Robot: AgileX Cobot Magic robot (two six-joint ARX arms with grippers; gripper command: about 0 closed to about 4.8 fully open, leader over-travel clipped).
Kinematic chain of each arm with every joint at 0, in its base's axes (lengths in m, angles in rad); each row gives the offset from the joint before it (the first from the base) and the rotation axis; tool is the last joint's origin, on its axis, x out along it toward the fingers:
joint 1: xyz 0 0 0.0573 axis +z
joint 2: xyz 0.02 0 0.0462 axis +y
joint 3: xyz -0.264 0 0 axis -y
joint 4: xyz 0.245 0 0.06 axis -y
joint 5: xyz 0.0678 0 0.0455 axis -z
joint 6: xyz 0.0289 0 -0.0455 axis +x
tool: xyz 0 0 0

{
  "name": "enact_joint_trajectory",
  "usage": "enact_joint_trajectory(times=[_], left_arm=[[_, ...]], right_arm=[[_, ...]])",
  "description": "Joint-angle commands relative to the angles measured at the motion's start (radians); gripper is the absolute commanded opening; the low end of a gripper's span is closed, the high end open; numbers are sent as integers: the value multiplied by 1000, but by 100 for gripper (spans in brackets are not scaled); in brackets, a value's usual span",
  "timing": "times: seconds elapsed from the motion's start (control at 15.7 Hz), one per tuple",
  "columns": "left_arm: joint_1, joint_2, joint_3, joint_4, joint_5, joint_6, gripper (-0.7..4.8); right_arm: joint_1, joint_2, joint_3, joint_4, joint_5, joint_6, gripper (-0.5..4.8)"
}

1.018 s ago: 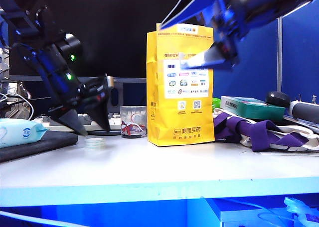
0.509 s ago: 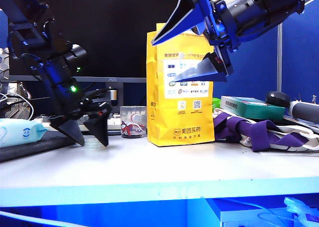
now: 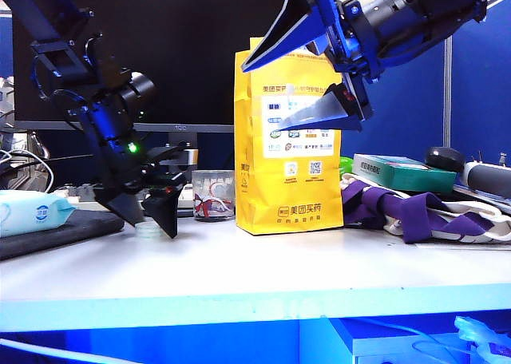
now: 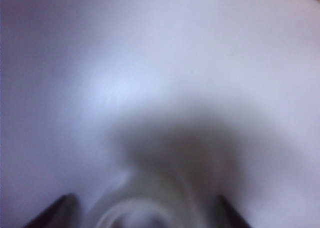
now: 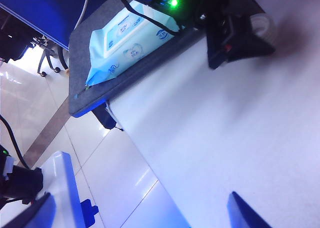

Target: Pick up the transparent tape and throw it into the yellow paper bag.

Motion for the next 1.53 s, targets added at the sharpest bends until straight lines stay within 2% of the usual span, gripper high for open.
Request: enact_joint_trajectory(times=[0.06,0.32,0.51,0.7,0.95,1.14,1.27,1.34,1.4,1.53], left_arm=[[0,8,18,-87,-49,9,269],[-2,7,82,-133,-46,33,268],[-2,6,225,-245,-43,41,265],[-2,-43,396,-368,81,41,245],[-12,-214,489,-375,119,42,246],[-12,-335,506,-352,266,41,246],[-12,-400,506,-267,461,44,246],[-12,-406,506,-230,516,42,246],[-12,-406,509,-188,555,32,246],[-14,-392,507,-145,566,33,246]], right_arm=[[1,-2,3,17,-2,-6,473],[1,-2,3,25,6,-6,473],[1,-2,3,45,24,-14,473],[0,-2,27,90,23,-13,473],[0,-3,183,59,25,-13,473],[-1,-3,316,16,55,-15,473],[-11,-3,436,-64,117,-70,473],[-14,-3,468,-104,146,-96,473],[-18,-3,516,-175,191,-147,473],[-21,-11,584,-294,285,-220,473]])
